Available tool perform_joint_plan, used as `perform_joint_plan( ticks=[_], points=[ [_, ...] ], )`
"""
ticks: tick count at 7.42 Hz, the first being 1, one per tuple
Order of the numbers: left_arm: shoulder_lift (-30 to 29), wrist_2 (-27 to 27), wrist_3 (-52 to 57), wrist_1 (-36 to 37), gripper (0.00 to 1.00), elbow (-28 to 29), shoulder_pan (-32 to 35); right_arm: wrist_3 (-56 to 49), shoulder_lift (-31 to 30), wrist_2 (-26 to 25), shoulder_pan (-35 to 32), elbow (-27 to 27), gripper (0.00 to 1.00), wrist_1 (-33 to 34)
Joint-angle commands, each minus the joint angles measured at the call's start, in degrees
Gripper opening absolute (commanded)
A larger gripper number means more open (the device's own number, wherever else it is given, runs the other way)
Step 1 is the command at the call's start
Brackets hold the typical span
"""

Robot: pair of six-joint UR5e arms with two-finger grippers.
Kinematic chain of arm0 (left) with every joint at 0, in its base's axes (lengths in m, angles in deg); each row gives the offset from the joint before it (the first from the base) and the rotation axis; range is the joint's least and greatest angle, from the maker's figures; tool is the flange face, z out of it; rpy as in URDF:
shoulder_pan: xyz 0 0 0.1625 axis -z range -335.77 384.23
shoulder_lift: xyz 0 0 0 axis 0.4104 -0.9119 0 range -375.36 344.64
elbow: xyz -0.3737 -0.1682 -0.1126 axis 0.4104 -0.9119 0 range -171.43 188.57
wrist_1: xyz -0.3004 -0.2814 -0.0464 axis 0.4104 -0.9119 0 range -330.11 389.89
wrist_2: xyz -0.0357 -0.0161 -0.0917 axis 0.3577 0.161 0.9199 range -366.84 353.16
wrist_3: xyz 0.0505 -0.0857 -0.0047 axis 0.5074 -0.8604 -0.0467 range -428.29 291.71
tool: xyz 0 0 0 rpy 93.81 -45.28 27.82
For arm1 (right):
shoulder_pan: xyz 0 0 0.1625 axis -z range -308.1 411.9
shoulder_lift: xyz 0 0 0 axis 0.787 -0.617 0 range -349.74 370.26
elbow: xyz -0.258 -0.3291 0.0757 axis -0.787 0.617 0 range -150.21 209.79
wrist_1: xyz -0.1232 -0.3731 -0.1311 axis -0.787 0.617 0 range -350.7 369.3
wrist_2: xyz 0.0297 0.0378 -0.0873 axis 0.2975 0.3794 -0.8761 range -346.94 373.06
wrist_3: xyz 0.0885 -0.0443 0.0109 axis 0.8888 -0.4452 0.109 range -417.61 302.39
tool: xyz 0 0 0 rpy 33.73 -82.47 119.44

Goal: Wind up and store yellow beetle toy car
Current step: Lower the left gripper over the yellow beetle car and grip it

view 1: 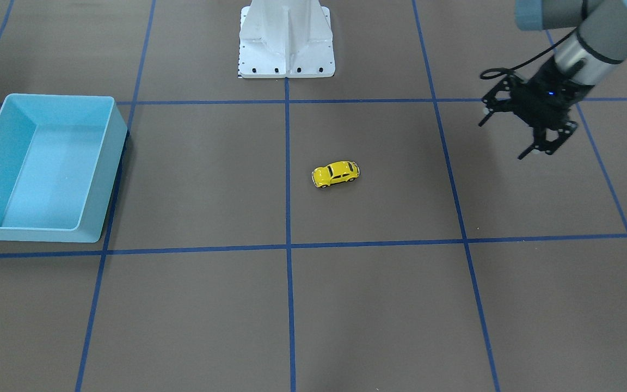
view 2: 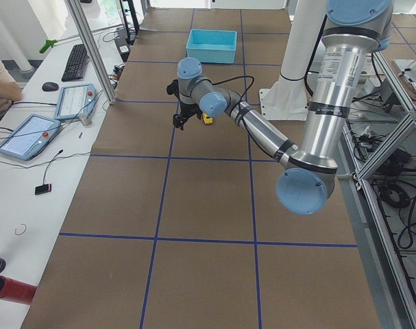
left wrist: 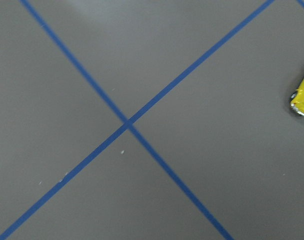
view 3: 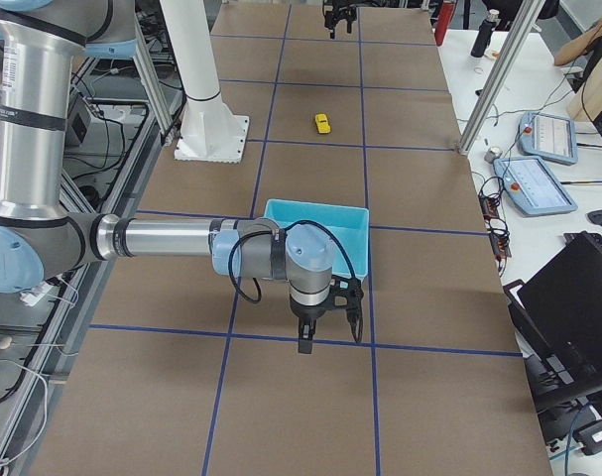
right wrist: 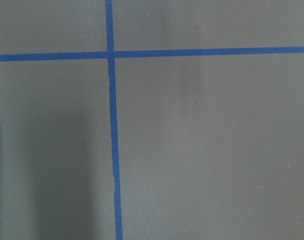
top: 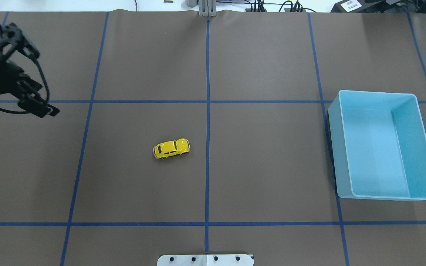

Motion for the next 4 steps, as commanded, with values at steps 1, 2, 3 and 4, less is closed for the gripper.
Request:
perform_joint_plan(
  ticks=[1,2,3,4],
  points=[
    [-4.30,-5.55,0.19,-0.03,1.00,-0.52,-8.72,0.00,-0.53,0.11,0.00,-0.10,1.00,0.11],
    [-5.44,-6.96,0.27,-0.12,1.00,-0.52,-11.35,0.00,-0.62,0.20,0.09,-0.10,1.00,0.20],
    [-7.36,-11.15,0.36,-0.03,1.00,-0.18,-14.68,0.09,-0.79,0.20,0.00,-0.10,1.00,0.20],
    [-9.04,-15.37,0.88,0.06,1.00,0.44,-18.20,0.09,-1.14,0.11,0.00,-0.27,1.00,0.20]
  ],
)
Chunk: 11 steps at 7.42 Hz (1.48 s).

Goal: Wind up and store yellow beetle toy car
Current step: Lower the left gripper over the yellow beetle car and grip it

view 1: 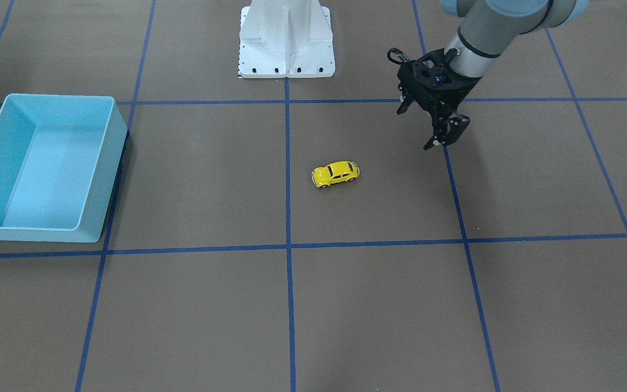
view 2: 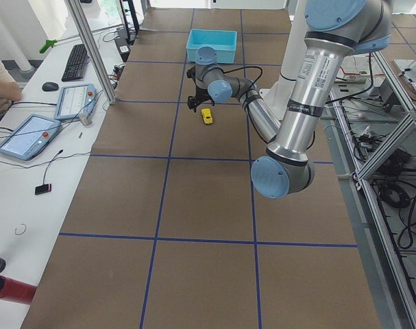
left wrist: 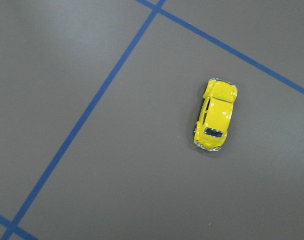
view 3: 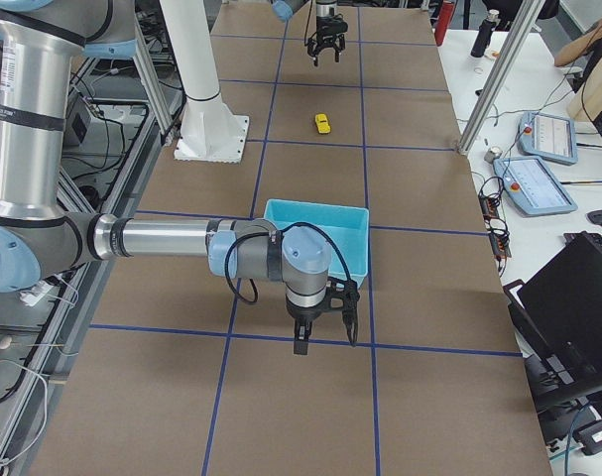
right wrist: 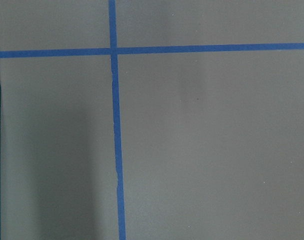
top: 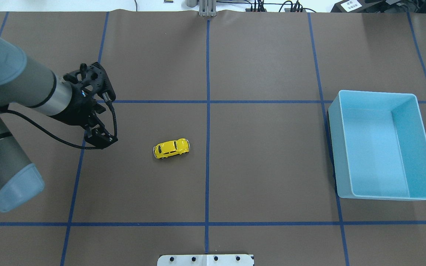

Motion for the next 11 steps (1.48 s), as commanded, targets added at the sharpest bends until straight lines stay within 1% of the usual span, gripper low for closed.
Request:
perform_joint_plan(
  ticks=[1,2,3,4,5,6,8,10,11],
  points=[
    [-3.75,-6.43,9.58,0.52,1.00,2.57,-6.52,0.03,-0.44,-0.05,-0.02,-0.30,1.00,0.02],
    [-6.03,-7.84,13.15,6.18,1.00,3.29,-6.72,0.03,-0.44,-0.05,-0.02,-0.30,1.00,0.02],
    [-8.06,-10.20,13.45,9.28,1.00,4.17,-7.67,0.03,-0.44,-0.05,-0.02,-0.21,1.00,-0.07],
    [-9.64,-10.66,13.54,12.71,1.00,4.70,-10.12,0.03,-0.44,-0.05,-0.02,-0.30,1.00,-0.16],
    [-11.05,-11.36,13.89,15.53,1.00,5.31,-10.49,0.12,-0.44,-0.05,-0.02,-0.39,1.00,-0.07],
    [-13.42,-14.59,14.06,15.73,1.00,7.84,-10.58,0.20,-0.53,-0.14,-0.02,-0.39,1.00,0.02],
    [-18.34,-14.62,16.24,15.82,1.00,15.74,-10.58,0.64,-0.62,-0.06,-0.02,-0.30,1.00,0.02],
    [-22.74,-14.45,16.88,17.05,1.00,20.68,-10.58,0.65,-0.79,-0.05,-0.02,-0.65,1.00,-0.07],
    [-23.45,-14.10,14.35,16.96,1.00,22.09,-10.58,0.65,-0.97,0.03,-0.02,-0.91,1.00,-0.07]
  ],
)
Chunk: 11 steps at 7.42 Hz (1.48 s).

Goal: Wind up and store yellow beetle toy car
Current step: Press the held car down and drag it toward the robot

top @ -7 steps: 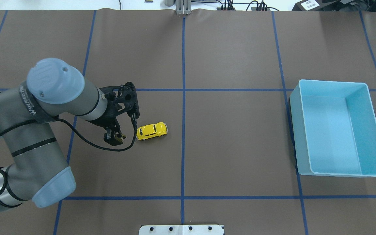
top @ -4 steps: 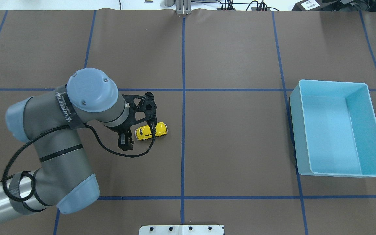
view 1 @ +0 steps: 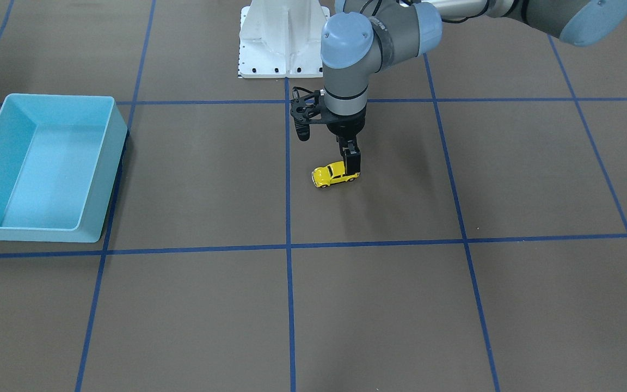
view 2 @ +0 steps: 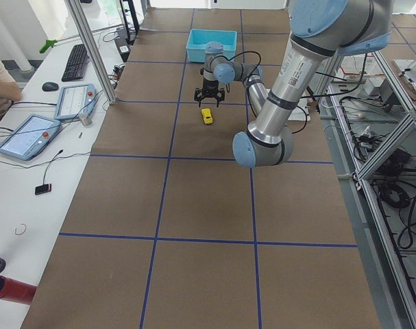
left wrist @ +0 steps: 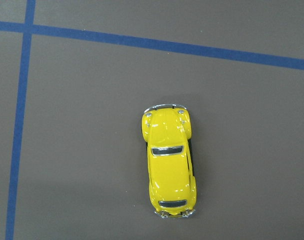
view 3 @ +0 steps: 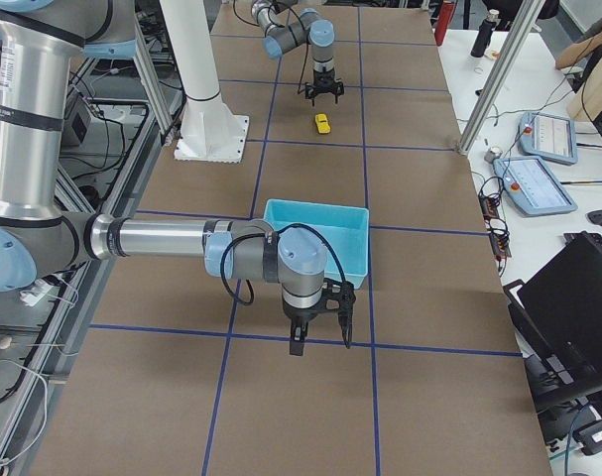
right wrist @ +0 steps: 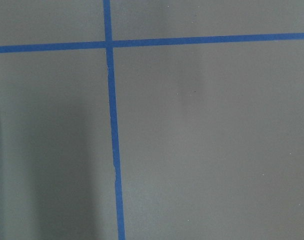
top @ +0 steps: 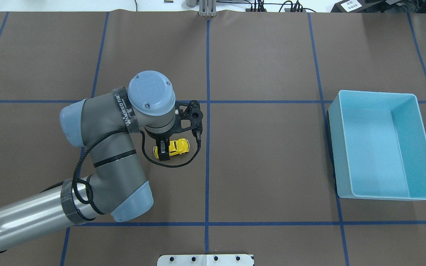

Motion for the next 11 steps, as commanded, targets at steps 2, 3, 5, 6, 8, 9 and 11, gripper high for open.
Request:
perform_joint_plan(
  ticks=[2,3,5,6,8,9,11],
  points=[
    [-3.17,0.22,-4.13,-0.21,1.00,5.70,-0.70,0.01,-0.62,0.16,0.00,-0.67,1.00,-0.10],
    [-4.74,0.31,-3.69,-0.56,1.00,8.59,-0.71,0.01,-0.54,0.16,0.00,-0.67,1.00,-0.10],
    [-6.77,0.40,-3.25,-3.36,1.00,14.40,-0.97,0.01,-0.54,0.16,0.00,-0.67,1.00,-0.19],
    [-7.47,0.31,0.24,-3.38,1.00,15.73,-1.75,-0.08,-0.62,0.16,0.00,-0.67,1.00,-0.19],
    [-7.57,0.40,2.64,-3.20,1.00,16.09,-1.76,-0.08,-0.62,0.16,0.00,-0.67,1.00,-0.19],
    [-7.57,0.40,2.64,-3.20,1.00,16.09,-1.85,-0.08,-0.62,0.16,0.00,-0.58,1.00,-0.19],
    [-7.57,0.40,1.94,-2.85,0.92,16.09,-1.85,-0.08,-0.62,0.16,0.00,-0.49,1.00,-0.19]
  ],
)
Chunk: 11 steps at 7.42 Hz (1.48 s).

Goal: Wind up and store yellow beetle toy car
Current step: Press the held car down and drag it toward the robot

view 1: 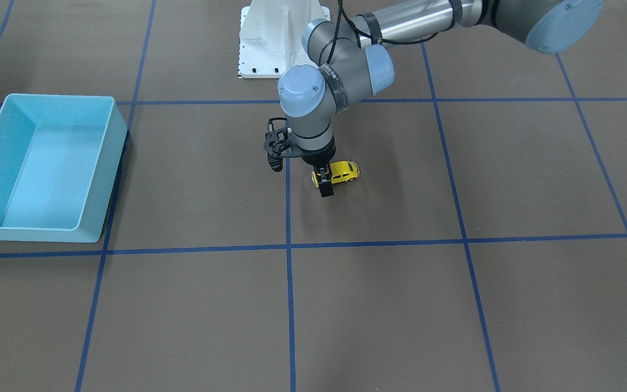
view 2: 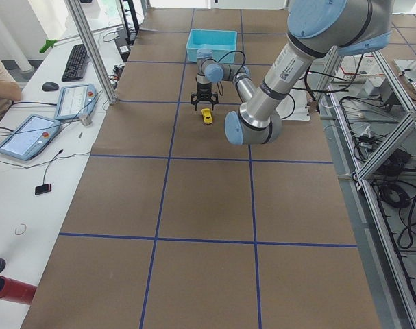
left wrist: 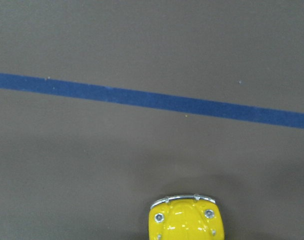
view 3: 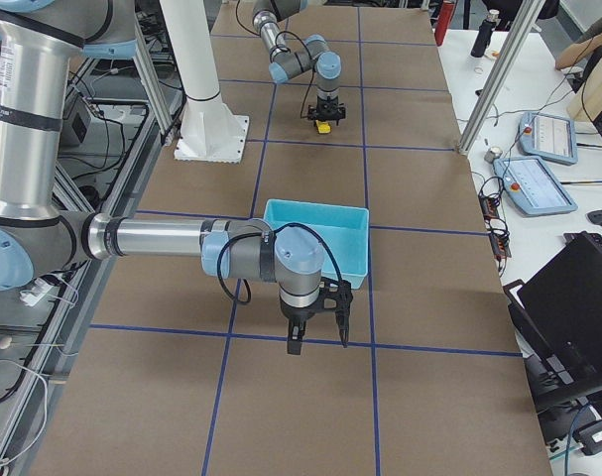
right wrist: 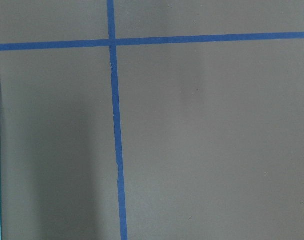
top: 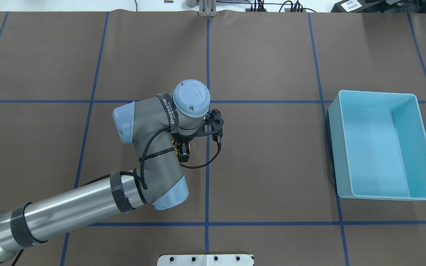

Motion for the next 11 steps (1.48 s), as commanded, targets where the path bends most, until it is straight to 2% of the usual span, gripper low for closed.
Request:
perform_joint_plan(
  ticks=[1,10,11],
  points=[
    [-0.01,0.00,-0.65,0.37,0.91,-0.02,0.10,0.00,-0.05,0.00,0.00,0.05,1.00,0.00],
    [0.43,2.99,-3.11,0.20,0.91,0.76,0.01,-0.18,0.04,0.09,0.00,0.14,1.00,-0.26],
    [0.43,2.99,-3.02,0.02,0.87,0.85,0.01,-0.26,0.04,0.00,0.00,0.22,1.00,-0.26]
  ],
)
